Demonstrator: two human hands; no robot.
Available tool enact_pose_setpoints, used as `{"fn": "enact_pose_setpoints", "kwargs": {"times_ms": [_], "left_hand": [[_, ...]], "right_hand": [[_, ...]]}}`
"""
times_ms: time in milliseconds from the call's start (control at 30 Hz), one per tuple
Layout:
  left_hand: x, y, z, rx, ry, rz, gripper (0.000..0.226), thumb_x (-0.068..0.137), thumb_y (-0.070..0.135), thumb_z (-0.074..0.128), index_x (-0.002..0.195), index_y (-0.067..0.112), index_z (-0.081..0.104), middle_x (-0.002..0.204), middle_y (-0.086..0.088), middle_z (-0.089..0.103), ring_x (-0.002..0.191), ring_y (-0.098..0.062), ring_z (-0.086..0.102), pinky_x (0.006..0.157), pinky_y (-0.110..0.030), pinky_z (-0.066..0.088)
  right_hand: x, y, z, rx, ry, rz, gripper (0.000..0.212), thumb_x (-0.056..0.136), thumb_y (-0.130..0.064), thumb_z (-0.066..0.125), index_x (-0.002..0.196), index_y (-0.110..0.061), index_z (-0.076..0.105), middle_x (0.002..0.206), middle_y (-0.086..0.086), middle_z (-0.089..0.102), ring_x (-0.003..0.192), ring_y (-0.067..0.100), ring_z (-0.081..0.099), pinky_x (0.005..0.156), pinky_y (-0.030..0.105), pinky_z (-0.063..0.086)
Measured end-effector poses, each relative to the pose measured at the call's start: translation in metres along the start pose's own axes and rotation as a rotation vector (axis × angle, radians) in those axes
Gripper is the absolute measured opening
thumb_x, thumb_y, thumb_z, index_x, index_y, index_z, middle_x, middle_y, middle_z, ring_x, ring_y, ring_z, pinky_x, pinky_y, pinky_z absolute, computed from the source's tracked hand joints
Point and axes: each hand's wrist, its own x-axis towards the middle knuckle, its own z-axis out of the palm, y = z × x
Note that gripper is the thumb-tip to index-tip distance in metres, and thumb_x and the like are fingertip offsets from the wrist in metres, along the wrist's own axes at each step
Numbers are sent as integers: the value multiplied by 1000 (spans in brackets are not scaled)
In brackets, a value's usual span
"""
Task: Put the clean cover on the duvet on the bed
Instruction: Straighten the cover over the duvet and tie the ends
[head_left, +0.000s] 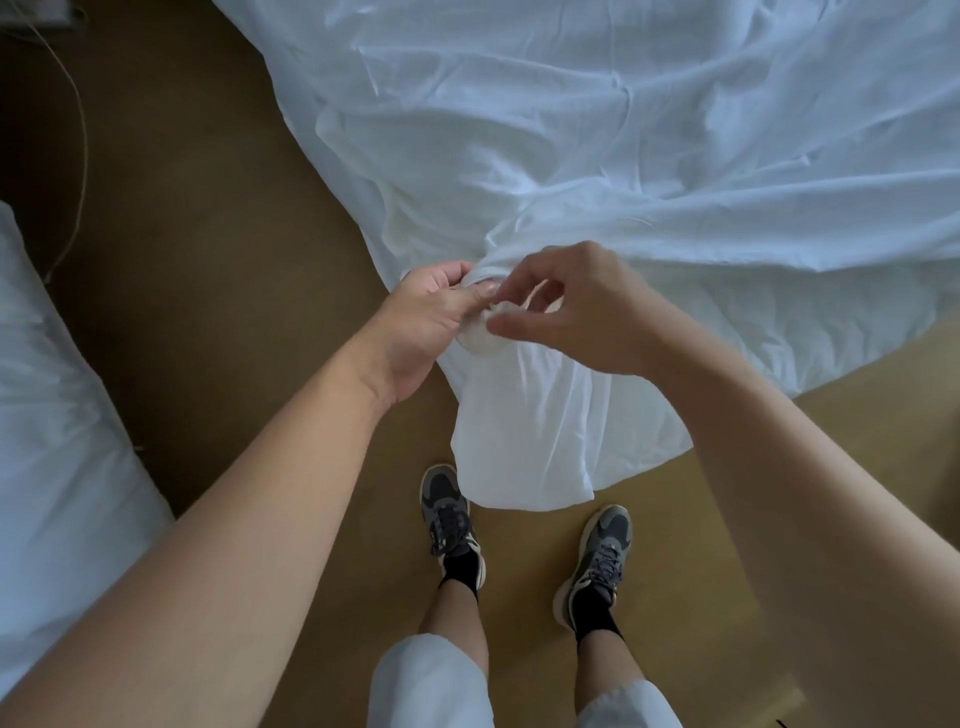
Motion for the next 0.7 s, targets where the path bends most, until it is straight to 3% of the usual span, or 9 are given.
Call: {"fn": "enact_pose_setpoints", "kwargs": {"times_ms": [67, 133, 200, 267, 367, 467, 567, 633, 700], "left_hand": [[-4, -2, 3, -24, 61, 10, 18, 101, 11, 59, 113, 5, 70, 105, -12, 75, 93, -17, 71, 79, -24, 53], [-11, -4, 8, -98, 180, 16, 21, 99, 9, 62, 118, 5, 68, 113, -16, 72, 97, -18, 70, 81, -23, 53], [-18, -9, 14, -18, 450, 19, 31, 90, 23, 75, 118, 14, 65, 108, -4, 68, 94, -10, 67, 75, -18, 51], [-29, -16, 22, 7, 669, -32, 49, 75, 43, 87, 110, 18, 63, 97, 4, 64, 85, -10, 65, 71, -21, 51], [-42, -25, 40, -345, 523, -132, 39, 76, 36, 89, 98, 9, 70, 79, 1, 72, 76, -16, 69, 71, -27, 58], [-46, -29, 55, -555, 515, -110, 21, 89, 16, 79, 104, 3, 72, 91, -9, 75, 87, -22, 72, 81, -31, 60], [-47, -30, 64, -536, 521, -57, 21, 92, 14, 74, 109, 2, 73, 97, -11, 77, 95, -27, 75, 88, -38, 61], [-49, -32, 66, -475, 542, 2, 23, 93, 15, 74, 111, 1, 72, 97, -13, 77, 95, -29, 75, 86, -39, 62], [-52, -34, 62, -427, 543, 57, 20, 92, 13, 74, 109, 3, 72, 95, -14, 77, 90, -29, 76, 81, -36, 62]], "right_hand": [[2, 0, -1, -112, -71, 7, 8, 85, -26, 76, 90, -20, 73, 81, -9, 68, 75, 8, 65, 71, 27, 54], [5, -2, 2, -141, -107, 1, 8, 89, -22, 73, 87, -16, 69, 76, -7, 65, 70, 8, 60, 67, 26, 50], [4, -3, 10, -133, -120, -8, 12, 93, -23, 69, 86, -15, 65, 76, -6, 62, 69, 8, 57, 65, 23, 46], [1, -1, 18, -56, -36, -6, 13, 95, -24, 66, 87, -15, 63, 81, -5, 64, 76, 9, 60, 68, 22, 46], [-6, 3, 27, 35, 140, 41, 11, 94, -24, 67, 85, -17, 64, 83, -7, 67, 80, 6, 62, 69, 14, 46], [-15, 5, 34, 100, 221, 114, 18, 92, -26, 70, 76, -23, 61, 73, -9, 65, 74, 5, 59, 62, 11, 44], [-21, 1, 41, 148, 248, 145, 23, 91, -26, 72, 72, -26, 59, 66, -16, 65, 63, 2, 59, 56, 13, 43], [-21, -2, 40, 185, 256, 161, 24, 91, -24, 72, 71, -27, 58, 62, -25, 61, 57, -2, 55, 52, 10, 40], [-19, -3, 35, 227, 244, 183, 24, 90, -22, 72, 71, -27, 59, 60, -23, 60, 53, -3, 53, 51, 10, 39]]}}
